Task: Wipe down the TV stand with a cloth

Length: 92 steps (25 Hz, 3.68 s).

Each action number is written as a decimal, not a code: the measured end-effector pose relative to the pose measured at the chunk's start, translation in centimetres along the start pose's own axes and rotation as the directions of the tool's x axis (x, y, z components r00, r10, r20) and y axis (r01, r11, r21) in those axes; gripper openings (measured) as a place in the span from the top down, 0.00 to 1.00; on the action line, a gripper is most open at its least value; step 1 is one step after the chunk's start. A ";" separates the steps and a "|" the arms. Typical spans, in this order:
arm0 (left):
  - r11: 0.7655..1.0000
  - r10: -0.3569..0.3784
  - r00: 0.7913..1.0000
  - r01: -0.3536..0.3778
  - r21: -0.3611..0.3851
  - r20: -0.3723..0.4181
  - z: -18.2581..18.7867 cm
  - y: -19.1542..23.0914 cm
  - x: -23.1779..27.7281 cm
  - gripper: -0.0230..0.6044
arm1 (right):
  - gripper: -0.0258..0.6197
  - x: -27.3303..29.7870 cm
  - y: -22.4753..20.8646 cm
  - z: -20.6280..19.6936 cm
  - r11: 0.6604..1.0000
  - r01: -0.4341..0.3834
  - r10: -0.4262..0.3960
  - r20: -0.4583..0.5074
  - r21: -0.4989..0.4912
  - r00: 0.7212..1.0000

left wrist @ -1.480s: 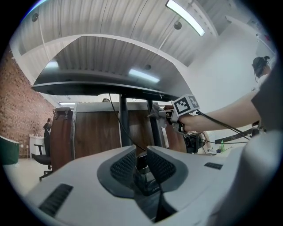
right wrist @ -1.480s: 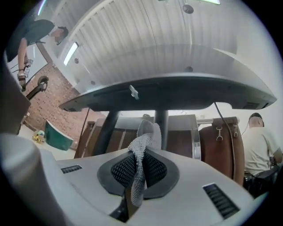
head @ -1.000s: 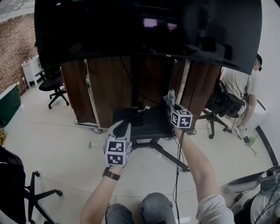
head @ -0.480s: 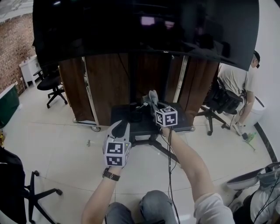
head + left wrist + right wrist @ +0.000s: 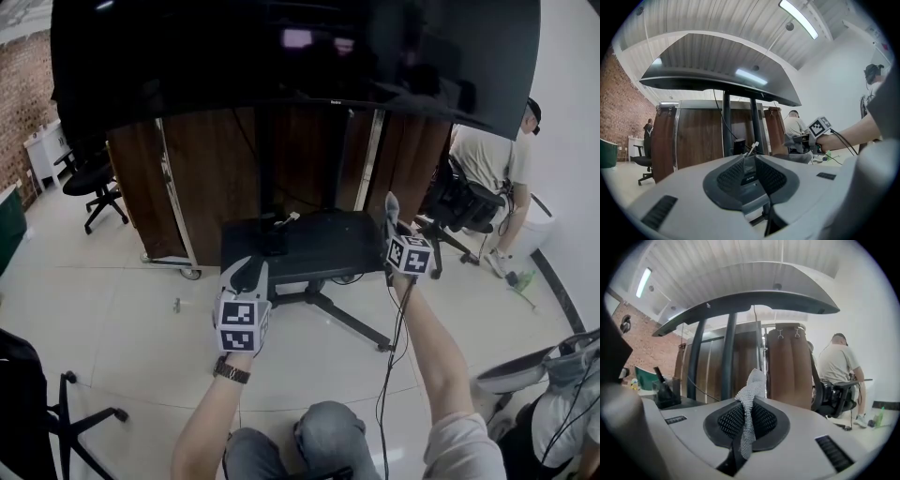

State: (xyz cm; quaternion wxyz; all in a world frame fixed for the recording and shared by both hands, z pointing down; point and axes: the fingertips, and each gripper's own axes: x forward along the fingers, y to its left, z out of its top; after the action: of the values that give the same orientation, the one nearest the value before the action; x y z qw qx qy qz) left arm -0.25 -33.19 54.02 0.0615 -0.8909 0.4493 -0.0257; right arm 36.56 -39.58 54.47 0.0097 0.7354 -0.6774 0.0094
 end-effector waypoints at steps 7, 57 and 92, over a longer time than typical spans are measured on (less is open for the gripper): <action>1.000 -0.001 1.000 0.001 0.009 -0.002 0.0 -0.9 -0.9 0.81 | 0.92 -4.6 19.8 0.2 0.904 -0.419 0.423 0.030 -0.077 0.906; 0.986 0.149 0.985 -0.154 -0.056 -0.084 -12.8 0.3 -6.5 0.86 | 0.92 -11.1 5.9 -21.8 0.996 -0.070 0.066 -0.082 -0.055 0.994; 0.984 0.161 0.965 -0.173 -0.038 -0.209 -25.8 4.7 -4.2 0.83 | 0.92 3.8 21.8 -37.8 0.954 -0.293 0.284 -0.126 -0.063 0.951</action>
State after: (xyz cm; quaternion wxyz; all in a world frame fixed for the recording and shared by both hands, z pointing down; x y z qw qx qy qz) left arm -9.13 -34.80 78.99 -0.0080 -0.8439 0.5271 -0.0995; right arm 15.10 -44.11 92.37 0.0775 0.6257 -0.7758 0.0257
